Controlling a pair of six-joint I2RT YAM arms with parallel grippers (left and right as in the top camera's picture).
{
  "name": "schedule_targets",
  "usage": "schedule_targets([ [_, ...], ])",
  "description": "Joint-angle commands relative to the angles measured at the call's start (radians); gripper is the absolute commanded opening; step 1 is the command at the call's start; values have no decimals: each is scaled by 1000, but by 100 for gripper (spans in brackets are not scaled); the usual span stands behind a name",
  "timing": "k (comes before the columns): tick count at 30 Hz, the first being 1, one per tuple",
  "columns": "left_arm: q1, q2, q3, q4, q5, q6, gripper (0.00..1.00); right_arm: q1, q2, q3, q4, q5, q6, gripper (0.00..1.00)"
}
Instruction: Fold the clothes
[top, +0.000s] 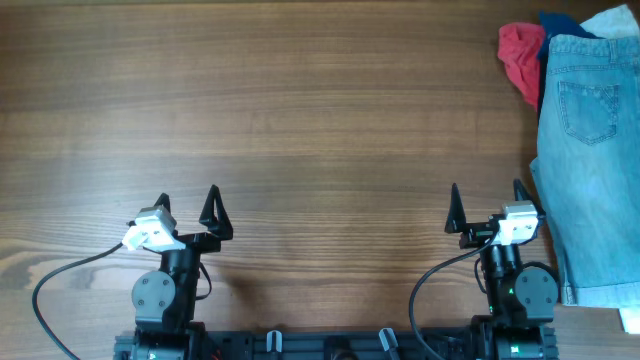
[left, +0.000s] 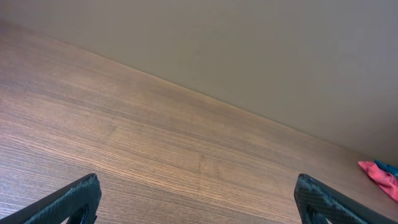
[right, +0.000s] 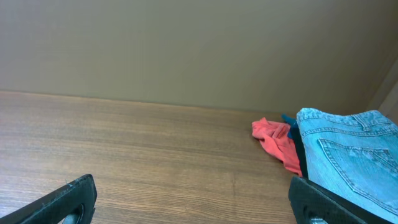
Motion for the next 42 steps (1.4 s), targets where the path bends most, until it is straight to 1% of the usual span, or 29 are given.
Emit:
schedule_targets([
  [1, 8, -8, -3, 0, -11, 16, 100, -6, -4, -1, 25, -16, -13, 100],
  [3, 8, -8, -3, -1, -11, 16, 100, -6, -4, -1, 60, -84, 66, 100],
  [5, 8, -8, -3, 0, -11, 16, 100, -6, -4, -1, 97, -233, 285, 100],
  [7, 8, -8, -3, -1, -11, 16, 100, -6, -4, -1, 105, -233, 352, 100],
  [9, 8, -8, -3, -1, -11, 16, 100, -6, -4, -1, 149, -262, 461, 100],
  [11, 8, -8, -3, -1, -11, 16, 100, -6, -4, -1, 252, -370, 475, 100],
  [12, 8, -8, -3, -1, -11, 16, 100, -6, -4, 0, 324, -374, 474, 100],
  [14, 8, -8, -3, -1, -11, 16, 100, -6, 1, 24, 404, -327, 455, 100],
  [16, 8, -8, -3, 0, -11, 16, 100, -6, 46, 106, 404, -219, 412, 100],
  [19, 8, -8, -3, -1, -11, 16, 100, -6, 233, 274, 396, -136, 281, 100],
  [20, 8, -8, -3, -1, -11, 16, 100, -6, 343, 360, 362, -91, 234, 100],
  [22, 8, -8, -3, -1, -11, 16, 100, -12, 581, 557, 232, 30, 179, 100],
  [24, 8, -8, -3, -1, -11, 16, 100, -35, 758, 701, 141, 45, 157, 100],
  [26, 8, -8, -3, 0, -11, 16, 100, -97, 1027, 956, -34, -9, 134, 100],
  [27, 8, -8, -3, 0, -11, 16, 100, -143, 1194, 1133, -161, -58, 119, 100],
  [29, 8, -8, -3, -1, -11, 16, 100, -211, 1417, 1386, -342, -126, 99, 100],
  [30, 8, -8, -3, -1, -11, 16, 100, -228, 1480, 1458, -393, -138, 102, 100],
  [31, 8, -8, -3, -1, -11, 16, 100, -258, 1619, 1612, -492, -151, 106, 100],
  [33, 8, -8, -3, -1, -11, 16, 100, -274, 1708, 1688, -534, -151, 100, 100],
  [35, 8, -8, -3, -1, -11, 16, 100, -284, 1770, 1690, -502, -122, 42, 100],
  [37, 8, -8, -3, -1, -11, 16, 100, -285, 1817, 1690, -480, -16, 17, 100],
  [39, 8, -8, -3, -1, -11, 16, 100, -285, 1868, 1690, -458, 29, -32, 100],
  [40, 8, -8, -3, -1, -11, 16, 100, -285, 1896, 1690, -446, 57, -32, 100],
  [42, 8, -8, -3, -1, -11, 16, 100, -285, 1970, 1690, -408, 185, -34, 98],
])
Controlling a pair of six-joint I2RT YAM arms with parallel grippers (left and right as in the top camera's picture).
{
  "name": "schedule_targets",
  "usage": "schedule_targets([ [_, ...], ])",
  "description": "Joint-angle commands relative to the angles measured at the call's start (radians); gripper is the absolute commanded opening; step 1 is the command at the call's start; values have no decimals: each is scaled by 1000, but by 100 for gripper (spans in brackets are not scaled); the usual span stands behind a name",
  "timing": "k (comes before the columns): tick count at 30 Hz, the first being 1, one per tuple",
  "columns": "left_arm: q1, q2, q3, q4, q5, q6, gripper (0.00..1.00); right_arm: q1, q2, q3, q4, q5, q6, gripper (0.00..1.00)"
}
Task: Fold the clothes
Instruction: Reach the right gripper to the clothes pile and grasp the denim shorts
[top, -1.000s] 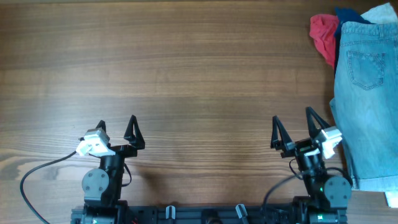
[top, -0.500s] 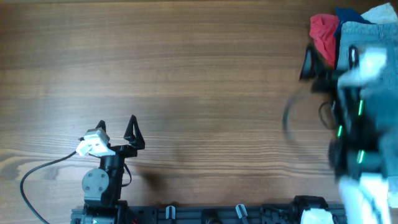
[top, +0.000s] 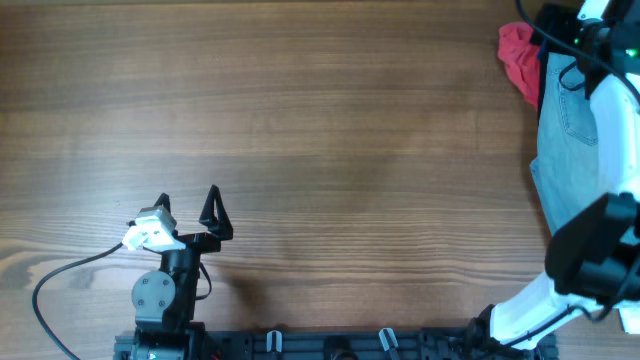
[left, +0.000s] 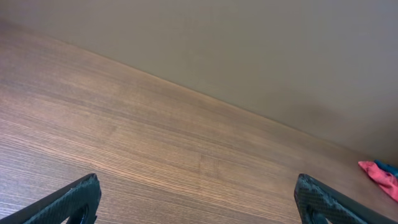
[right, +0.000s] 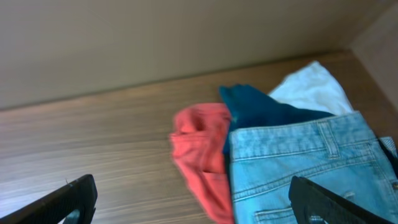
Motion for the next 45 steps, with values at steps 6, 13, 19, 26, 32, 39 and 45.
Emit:
schedule_targets([
  [6, 8, -9, -3, -1, -11, 16, 100, -2, 272, 24, 34, 280, -108, 96],
  [13, 8, -9, -3, -1, -11, 16, 100, -2, 349, 24, 84, 327, -55, 95],
  [19, 8, -9, -3, 0, -11, 16, 100, -3, 349, 24, 109, 381, -5, 81],
  [26, 8, -9, -3, -1, -11, 16, 100, -5, 349, 23, 129, 382, -3, 54],
  [32, 8, -9, -3, -1, -11, 16, 100, -7, 357, 21, 116, 381, 63, 40],
  [39, 8, -9, -3, -1, -11, 16, 100, -7, 430, 21, 124, 397, 76, 69],
  [45, 8, -9, -3, -1, -11, 16, 100, -7, 424, 24, 149, 404, 99, 55],
])
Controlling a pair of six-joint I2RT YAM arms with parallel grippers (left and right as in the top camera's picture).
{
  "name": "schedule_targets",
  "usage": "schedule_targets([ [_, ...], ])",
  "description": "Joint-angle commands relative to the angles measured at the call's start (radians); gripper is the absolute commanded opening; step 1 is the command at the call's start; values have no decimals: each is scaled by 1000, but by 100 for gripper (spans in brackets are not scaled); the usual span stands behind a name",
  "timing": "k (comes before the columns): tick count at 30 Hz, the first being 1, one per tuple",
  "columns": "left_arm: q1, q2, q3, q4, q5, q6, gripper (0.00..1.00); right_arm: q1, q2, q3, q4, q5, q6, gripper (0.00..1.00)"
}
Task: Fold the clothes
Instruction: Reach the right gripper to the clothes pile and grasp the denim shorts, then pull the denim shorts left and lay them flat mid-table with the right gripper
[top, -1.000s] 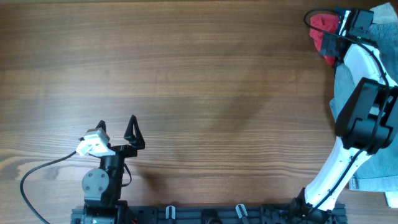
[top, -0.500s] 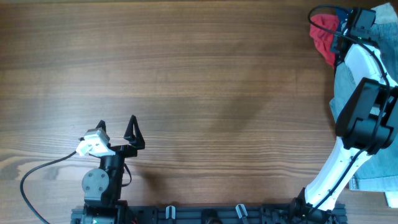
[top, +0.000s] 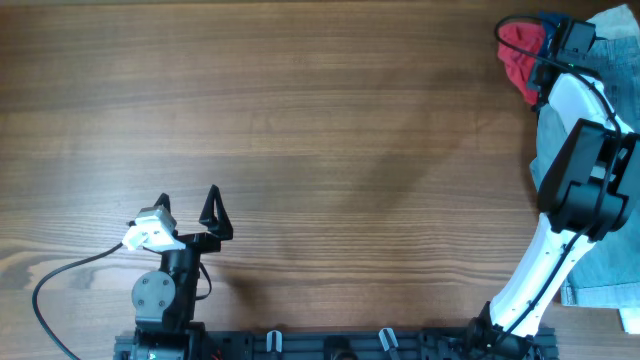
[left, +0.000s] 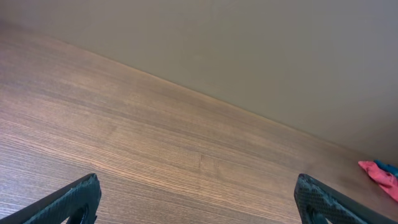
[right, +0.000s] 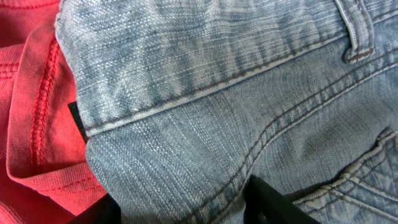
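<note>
Light-blue denim jeans (top: 628, 100) lie along the table's right edge. Their waistband corner (right: 205, 93) fills the right wrist view. A red garment (top: 518, 50) sits crumpled beside them, its stitched hem (right: 31, 124) against the denim. My right gripper (top: 556, 42) reaches to the far right corner. It is pressed down on the waistband (right: 183, 208), with its fingers (right: 273, 202) open, partly narrowed, and denim between them. My left gripper (top: 188, 205) rests open near the front edge, over bare wood (left: 199, 199).
A dark blue garment (top: 550, 18) and a white cloth (top: 620, 20) lie behind the jeans at the far right corner. The wooden table (top: 300, 130) spreads to the left. A wall rises behind the table's far edge (left: 249, 62).
My right gripper has come down from above the clothes pile onto the jeans' waistband corner next to the red garment, and its fingers stand closer together. The left arm has not moved.
Both grippers first rested open at the front edge, the clothes piled at the far right. Then my right arm was stretched out over the pile, fingers open above the red garment and jeans. Now it sits on the waistband with denim between its fingers.
</note>
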Motion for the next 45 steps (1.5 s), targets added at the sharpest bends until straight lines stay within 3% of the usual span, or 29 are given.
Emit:
schedule_targets([
  [1, 8, -9, -3, -1, -11, 16, 100, -3, 23, 18, 7, -12, 47, 55],
  [6, 8, -9, -3, -1, -11, 16, 100, -3, -34, 18, 16, -122, 79, 55],
  [8, 8, -9, -3, 0, -11, 16, 100, -3, -37, 18, 4, -122, 78, 45],
  [9, 8, -9, -3, -1, -11, 16, 100, -4, -37, 18, -8, -122, 78, 35],
  [11, 8, -9, -3, -1, -11, 16, 100, -4, -37, 18, -18, -122, 79, 29],
  [14, 8, -9, -3, -1, -11, 16, 100, -4, -43, 18, -17, -122, 81, 4],
  [22, 8, -9, -3, -1, -11, 16, 100, 5, -219, 18, -64, -134, 123, 4],
  [28, 8, -9, -3, -1, -11, 16, 100, 117, -285, 18, -113, -163, 131, 4],
  [36, 8, -9, -3, -1, -11, 16, 100, 500, -289, 18, -122, -346, 289, 4],
  [45, 8, -9, -3, 0, -11, 16, 99, 916, -200, 15, -104, -357, 384, 4],
])
